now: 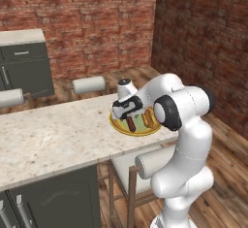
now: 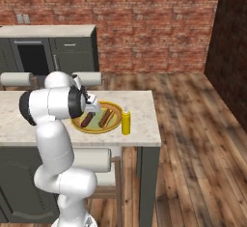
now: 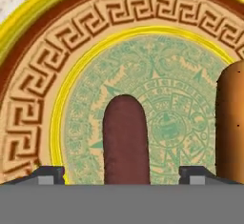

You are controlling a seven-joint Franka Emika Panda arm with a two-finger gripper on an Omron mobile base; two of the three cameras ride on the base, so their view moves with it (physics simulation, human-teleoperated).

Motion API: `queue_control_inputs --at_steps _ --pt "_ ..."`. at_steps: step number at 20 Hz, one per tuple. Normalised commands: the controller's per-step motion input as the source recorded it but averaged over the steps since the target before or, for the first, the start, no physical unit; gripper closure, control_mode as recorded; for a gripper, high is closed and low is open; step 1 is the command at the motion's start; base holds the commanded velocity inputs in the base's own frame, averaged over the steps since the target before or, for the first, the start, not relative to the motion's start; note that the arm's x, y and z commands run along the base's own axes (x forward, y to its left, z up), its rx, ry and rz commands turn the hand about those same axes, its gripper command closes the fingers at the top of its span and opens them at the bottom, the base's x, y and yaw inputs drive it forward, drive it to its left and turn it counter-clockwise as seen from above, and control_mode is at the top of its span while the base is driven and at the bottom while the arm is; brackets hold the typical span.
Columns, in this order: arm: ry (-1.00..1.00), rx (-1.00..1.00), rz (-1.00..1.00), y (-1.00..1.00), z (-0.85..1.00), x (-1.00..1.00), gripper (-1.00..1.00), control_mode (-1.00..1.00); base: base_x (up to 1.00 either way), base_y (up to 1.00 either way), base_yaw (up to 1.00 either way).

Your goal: Move the hot dog bun to the plate on the dining table and place the condiment next to that plate. Then navigate to the fridge and take the sausage and place it on the plate as well.

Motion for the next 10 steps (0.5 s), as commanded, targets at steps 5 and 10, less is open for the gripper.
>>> queue_control_inputs --at_steps 5,10 --pt "-0.08 0.01 0.01 0.0 0.99 -0.95 -1.0 -1.0 0.0 0.0 0.0" --pt "0.0 0.06 0.02 -0.06 1.0 -1.0 -1.0 -1.0 0.0 0.0 0.0"
